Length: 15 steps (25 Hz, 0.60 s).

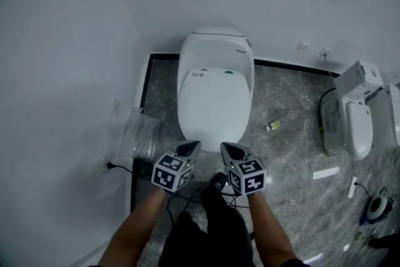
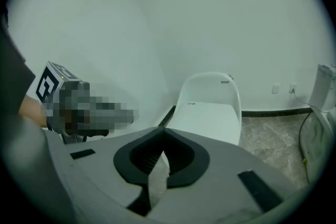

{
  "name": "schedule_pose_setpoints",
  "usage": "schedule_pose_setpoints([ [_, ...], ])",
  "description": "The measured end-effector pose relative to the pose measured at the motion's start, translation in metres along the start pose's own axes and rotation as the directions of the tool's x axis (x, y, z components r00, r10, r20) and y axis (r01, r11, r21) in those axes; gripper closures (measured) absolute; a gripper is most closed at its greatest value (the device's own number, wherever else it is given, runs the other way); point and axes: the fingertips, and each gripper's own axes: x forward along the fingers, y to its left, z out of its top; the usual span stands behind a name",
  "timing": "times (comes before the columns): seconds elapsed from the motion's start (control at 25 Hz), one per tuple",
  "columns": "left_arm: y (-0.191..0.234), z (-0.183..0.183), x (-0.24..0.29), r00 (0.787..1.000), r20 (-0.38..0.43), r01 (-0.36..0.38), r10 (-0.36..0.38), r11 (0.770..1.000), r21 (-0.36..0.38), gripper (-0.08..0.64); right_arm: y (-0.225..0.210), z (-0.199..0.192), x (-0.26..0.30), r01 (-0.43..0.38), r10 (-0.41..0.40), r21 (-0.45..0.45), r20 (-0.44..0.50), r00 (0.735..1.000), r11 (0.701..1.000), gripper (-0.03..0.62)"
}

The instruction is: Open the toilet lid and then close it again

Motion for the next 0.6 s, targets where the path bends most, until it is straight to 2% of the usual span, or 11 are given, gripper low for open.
schedule_pose_setpoints([
  [0.12, -0.018, 0.015, -0.037, 0.997, 0.071, 0.008, -0.008, 1.0, 0.004, 0.554, 0.019, 0.02, -0.033, 0.021, -0.018, -0.031, 0.068, 0.997, 0.999, 0.583],
  [0.32, -0.049, 0.036, -0.103, 0.986, 0.164, 0.007, -0.012, 0.999, 0.032, 0.554, 0.056, 0.045, -0.083, 0.034, -0.029, -0.026, 0.178, 0.984, 0.999, 0.583],
  [0.6, -0.107, 0.052, -0.179, 0.96, 0.276, 0.036, -0.051, 0.997, 0.061, 0.554, 0.121, 0.069, -0.157, 0.027, -0.003, -0.082, 0.285, 0.959, 0.996, 0.583],
])
